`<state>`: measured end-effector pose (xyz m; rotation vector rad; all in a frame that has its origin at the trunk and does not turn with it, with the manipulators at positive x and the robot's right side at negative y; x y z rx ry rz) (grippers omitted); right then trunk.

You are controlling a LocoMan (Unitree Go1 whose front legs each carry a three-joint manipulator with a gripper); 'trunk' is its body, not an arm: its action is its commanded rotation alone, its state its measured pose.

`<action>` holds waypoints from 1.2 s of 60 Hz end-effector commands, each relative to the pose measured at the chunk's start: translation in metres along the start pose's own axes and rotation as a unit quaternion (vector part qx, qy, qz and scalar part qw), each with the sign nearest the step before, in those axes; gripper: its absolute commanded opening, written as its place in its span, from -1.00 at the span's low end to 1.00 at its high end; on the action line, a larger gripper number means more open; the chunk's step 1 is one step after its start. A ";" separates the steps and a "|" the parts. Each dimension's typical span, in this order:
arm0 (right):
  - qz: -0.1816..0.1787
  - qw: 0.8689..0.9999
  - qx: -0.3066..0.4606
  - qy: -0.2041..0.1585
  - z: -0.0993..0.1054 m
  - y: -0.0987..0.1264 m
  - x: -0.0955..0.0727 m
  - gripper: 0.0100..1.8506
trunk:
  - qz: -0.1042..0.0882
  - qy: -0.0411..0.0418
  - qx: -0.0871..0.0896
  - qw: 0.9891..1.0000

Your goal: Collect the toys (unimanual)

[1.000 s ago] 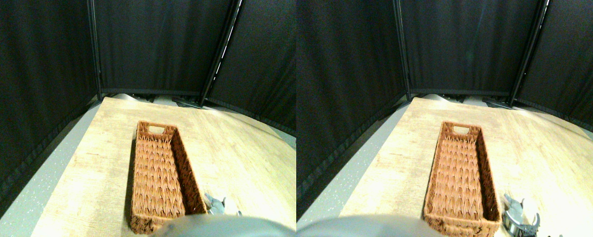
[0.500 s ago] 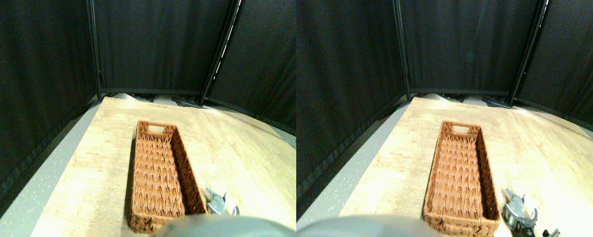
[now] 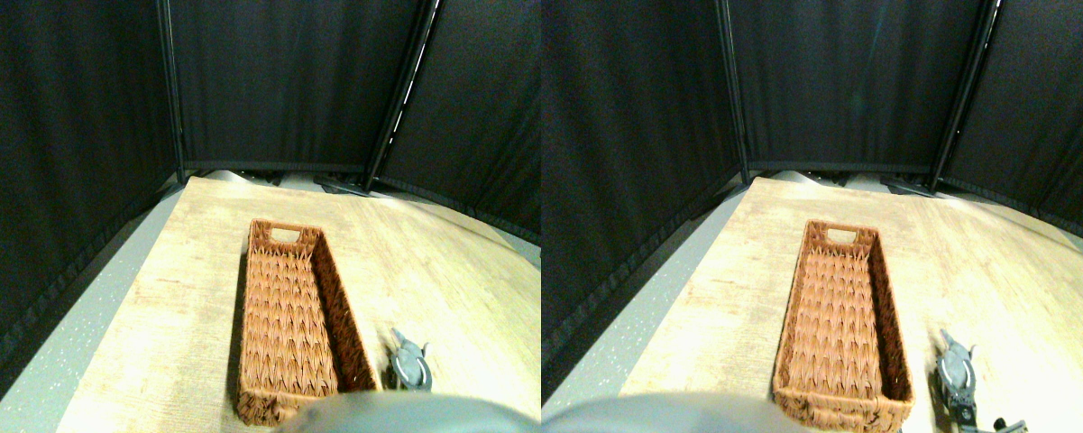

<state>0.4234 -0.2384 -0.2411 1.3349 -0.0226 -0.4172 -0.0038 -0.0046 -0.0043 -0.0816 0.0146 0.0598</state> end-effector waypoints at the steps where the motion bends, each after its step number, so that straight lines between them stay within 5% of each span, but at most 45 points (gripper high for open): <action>1: 0.032 0.999 -0.022 -0.011 0.002 0.012 0.001 -0.95 | 0.004 0.008 -0.008 1.000; 33: 0.121 0.978 -0.153 0.076 -0.011 0.084 0.023 -0.95 | 0.021 -0.003 -0.039 0.999; 72: 0.148 0.961 -0.173 0.158 -0.069 0.132 0.033 -0.95 | 0.060 -0.012 -0.095 0.994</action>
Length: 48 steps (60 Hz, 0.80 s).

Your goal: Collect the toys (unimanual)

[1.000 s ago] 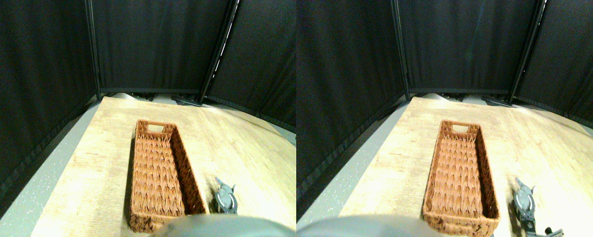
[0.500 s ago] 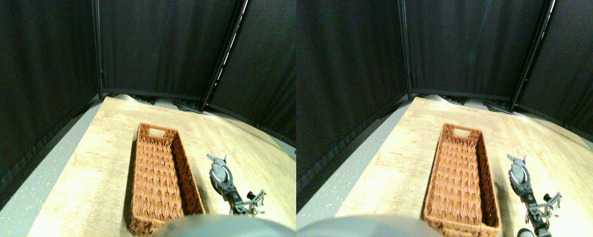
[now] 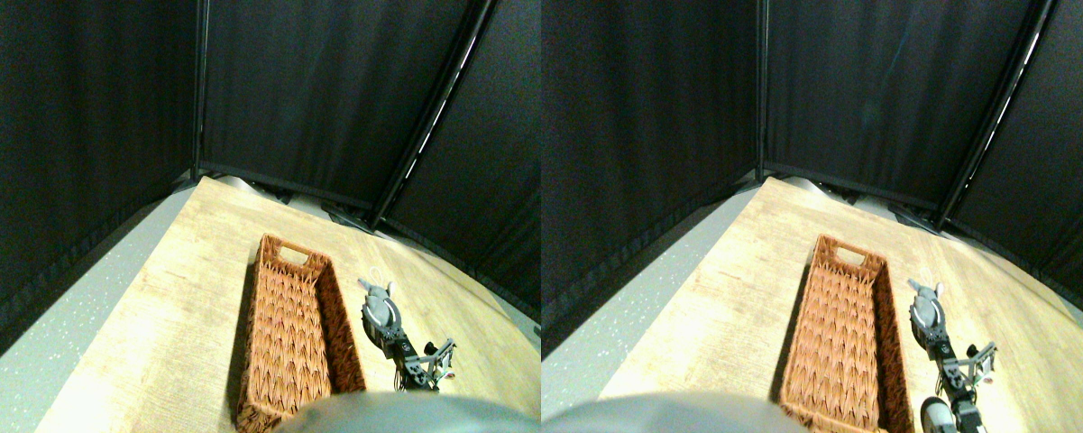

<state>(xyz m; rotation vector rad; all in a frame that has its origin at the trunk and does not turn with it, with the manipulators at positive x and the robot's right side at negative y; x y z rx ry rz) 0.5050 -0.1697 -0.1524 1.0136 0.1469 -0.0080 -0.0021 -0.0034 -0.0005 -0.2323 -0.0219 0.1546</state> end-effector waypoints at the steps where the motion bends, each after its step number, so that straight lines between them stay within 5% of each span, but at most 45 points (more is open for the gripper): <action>1: 0.037 0.999 -0.007 0.005 -0.001 0.016 0.003 -0.95 | 0.015 0.005 -0.019 1.000; 28: 0.051 0.998 -0.035 0.017 -0.012 0.061 0.012 -0.95 | 0.022 0.004 -0.036 0.999; 48: 0.069 0.995 -0.011 0.074 -0.039 0.057 0.015 -0.95 | 0.035 0.003 -0.054 0.998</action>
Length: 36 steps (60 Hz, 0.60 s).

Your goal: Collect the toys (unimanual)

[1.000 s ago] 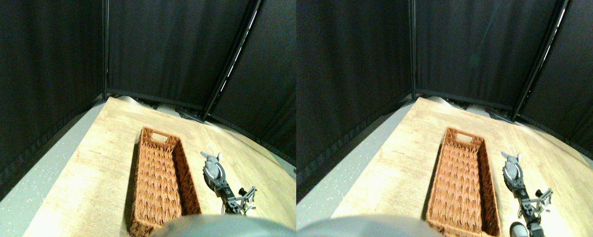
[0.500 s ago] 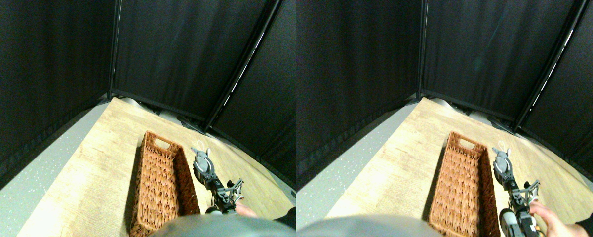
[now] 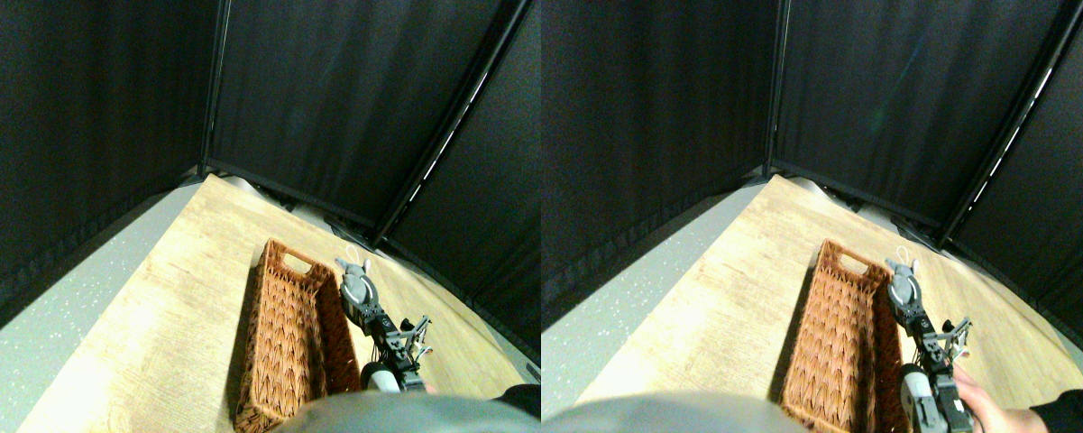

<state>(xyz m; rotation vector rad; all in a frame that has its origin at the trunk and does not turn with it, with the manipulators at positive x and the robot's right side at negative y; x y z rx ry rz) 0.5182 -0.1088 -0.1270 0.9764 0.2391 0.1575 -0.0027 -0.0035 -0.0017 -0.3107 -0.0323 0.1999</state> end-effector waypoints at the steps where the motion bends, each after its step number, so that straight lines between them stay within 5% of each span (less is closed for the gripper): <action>1: 0.023 1.000 0.010 -0.002 -0.004 0.002 0.002 -0.95 | 0.013 0.007 -0.014 1.000; 22: -0.002 0.999 0.044 0.005 -0.016 0.003 0.006 -0.94 | 0.020 0.010 -0.020 1.000; 29: -0.022 0.998 0.053 0.006 -0.014 0.003 0.006 -0.26 | 0.019 0.011 -0.017 1.000; 36: -0.027 0.999 0.036 -0.005 -0.010 0.003 0.004 0.08 | 0.016 0.012 -0.012 1.000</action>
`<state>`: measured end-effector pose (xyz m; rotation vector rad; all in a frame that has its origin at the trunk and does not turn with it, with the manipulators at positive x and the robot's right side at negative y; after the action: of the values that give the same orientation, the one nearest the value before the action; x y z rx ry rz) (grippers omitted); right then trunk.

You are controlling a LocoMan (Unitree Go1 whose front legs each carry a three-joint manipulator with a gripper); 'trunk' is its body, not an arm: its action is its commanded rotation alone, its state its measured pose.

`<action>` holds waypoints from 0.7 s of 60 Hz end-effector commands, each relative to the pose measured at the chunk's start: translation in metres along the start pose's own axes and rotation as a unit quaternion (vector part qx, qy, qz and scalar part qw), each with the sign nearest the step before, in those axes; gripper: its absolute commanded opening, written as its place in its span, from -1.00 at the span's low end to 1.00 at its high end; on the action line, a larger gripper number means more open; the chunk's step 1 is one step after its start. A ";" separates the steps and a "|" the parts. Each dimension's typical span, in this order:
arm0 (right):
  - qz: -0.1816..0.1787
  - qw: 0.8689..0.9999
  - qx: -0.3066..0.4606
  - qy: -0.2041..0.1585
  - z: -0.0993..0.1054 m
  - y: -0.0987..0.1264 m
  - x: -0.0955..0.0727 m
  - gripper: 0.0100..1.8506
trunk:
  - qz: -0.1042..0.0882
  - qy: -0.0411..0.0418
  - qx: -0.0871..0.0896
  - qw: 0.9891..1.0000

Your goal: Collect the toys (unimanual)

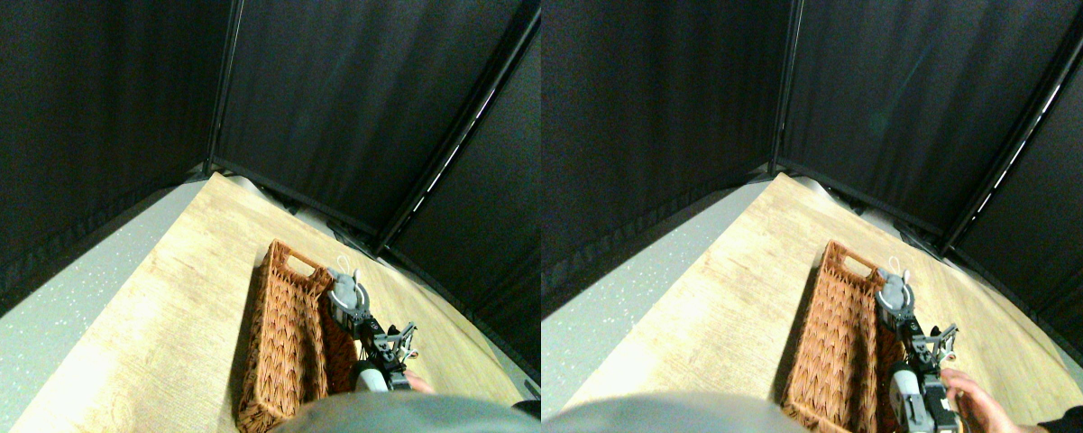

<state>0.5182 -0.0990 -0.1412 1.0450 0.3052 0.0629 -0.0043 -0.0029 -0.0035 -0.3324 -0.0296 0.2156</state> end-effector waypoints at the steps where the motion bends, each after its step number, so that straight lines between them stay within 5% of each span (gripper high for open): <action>1: 0.026 1.000 -0.006 -0.010 0.006 0.009 -0.001 0.08 | 0.007 0.011 0.000 1.000; 15: 0.034 0.998 -0.004 -0.054 0.030 0.003 0.002 0.04 | -0.004 0.011 0.016 1.000; 22: 0.025 0.994 -0.026 -0.105 0.053 0.000 -0.003 -0.05 | -0.012 0.013 0.027 0.999; 29: 0.036 0.989 0.005 -0.145 0.078 -0.006 -0.008 -0.28 | -0.024 0.015 0.038 0.999; 37: 0.048 0.988 -0.004 -0.149 0.106 -0.018 -0.013 -0.44 | -0.037 0.017 0.052 0.998; 42: 0.029 0.985 -0.007 -0.172 0.114 -0.022 -0.020 -0.41 | -0.045 0.020 0.060 0.997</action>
<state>0.5291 -0.1977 -0.1127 1.0226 -0.0129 -0.0819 -0.0001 -0.0044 -0.0048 -0.2254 0.0052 0.1454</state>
